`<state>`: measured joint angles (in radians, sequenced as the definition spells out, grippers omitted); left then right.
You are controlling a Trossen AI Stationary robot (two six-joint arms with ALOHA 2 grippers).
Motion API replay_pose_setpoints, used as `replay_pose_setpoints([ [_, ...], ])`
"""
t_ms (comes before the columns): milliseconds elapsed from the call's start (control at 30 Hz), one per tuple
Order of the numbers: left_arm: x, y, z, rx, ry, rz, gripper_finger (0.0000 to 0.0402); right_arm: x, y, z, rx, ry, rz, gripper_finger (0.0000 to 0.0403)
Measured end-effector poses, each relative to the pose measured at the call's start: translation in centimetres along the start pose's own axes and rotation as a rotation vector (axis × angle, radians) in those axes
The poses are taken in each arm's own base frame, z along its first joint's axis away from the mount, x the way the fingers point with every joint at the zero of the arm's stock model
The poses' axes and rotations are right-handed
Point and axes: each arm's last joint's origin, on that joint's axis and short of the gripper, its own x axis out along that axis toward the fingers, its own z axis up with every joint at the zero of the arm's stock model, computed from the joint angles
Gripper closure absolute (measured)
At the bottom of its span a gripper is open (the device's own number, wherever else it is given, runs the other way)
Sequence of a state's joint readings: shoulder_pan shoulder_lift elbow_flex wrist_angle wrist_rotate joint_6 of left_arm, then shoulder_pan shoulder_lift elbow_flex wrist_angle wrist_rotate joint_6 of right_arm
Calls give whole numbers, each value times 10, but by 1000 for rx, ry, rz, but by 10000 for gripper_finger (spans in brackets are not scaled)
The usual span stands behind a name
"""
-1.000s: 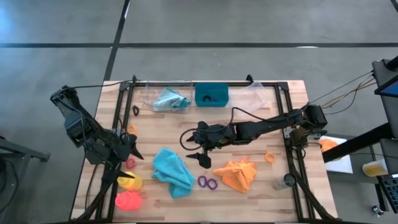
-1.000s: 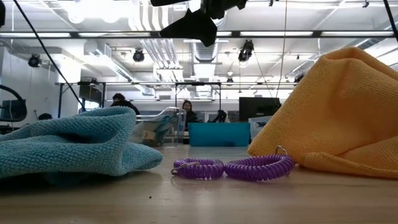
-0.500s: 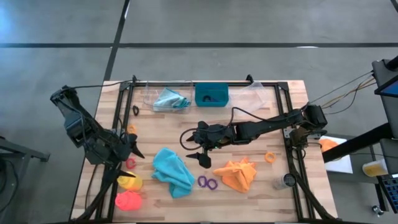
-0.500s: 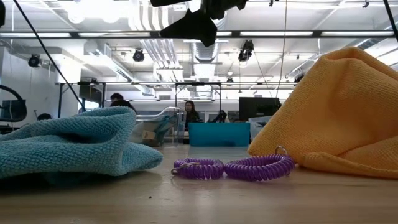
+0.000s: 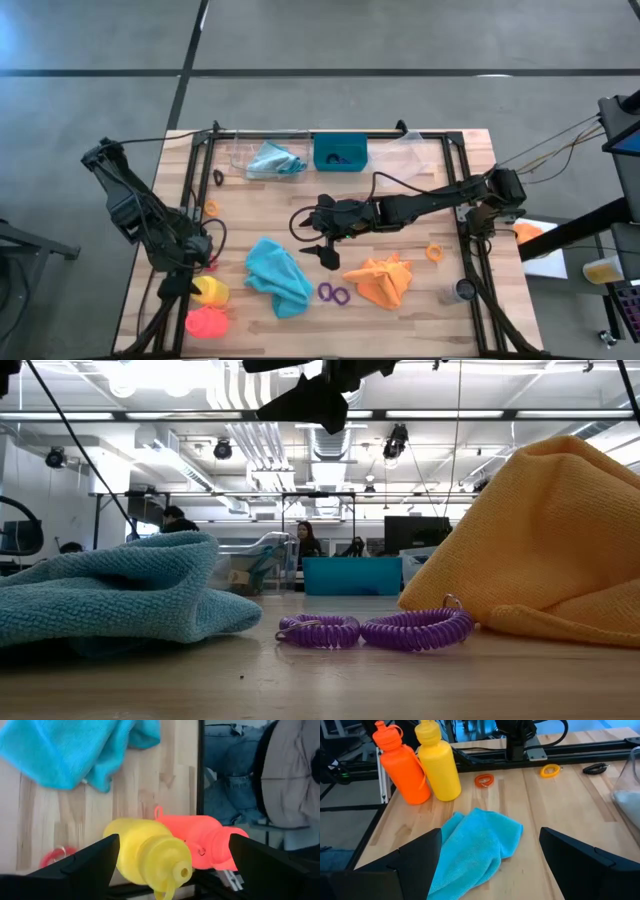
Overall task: Pick & Place Sports Items
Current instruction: Put the yellow water bottle into the white bin
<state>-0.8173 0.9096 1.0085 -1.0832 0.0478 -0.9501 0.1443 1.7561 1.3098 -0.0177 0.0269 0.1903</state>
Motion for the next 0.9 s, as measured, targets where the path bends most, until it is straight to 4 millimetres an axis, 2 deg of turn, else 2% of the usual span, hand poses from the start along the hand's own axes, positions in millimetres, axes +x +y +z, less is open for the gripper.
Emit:
replay_pose_setpoints([
  [200,0,7,-5,-21,49,75,24,0,-6,1,-8,-2,-14,66],
  [433,0,4,-4,-171,64,31,24,0,-7,1,-33,-1,-16,66],
  [567,-1,2,-3,-185,62,31,24,0,-9,2,-37,-2,-20,66],
  [767,-6,-17,11,-96,51,43,24,0,-9,2,-36,-2,-21,66],
  [900,-3,-32,21,-32,152,172,24,0,-9,2,-36,-2,-21,66],
])
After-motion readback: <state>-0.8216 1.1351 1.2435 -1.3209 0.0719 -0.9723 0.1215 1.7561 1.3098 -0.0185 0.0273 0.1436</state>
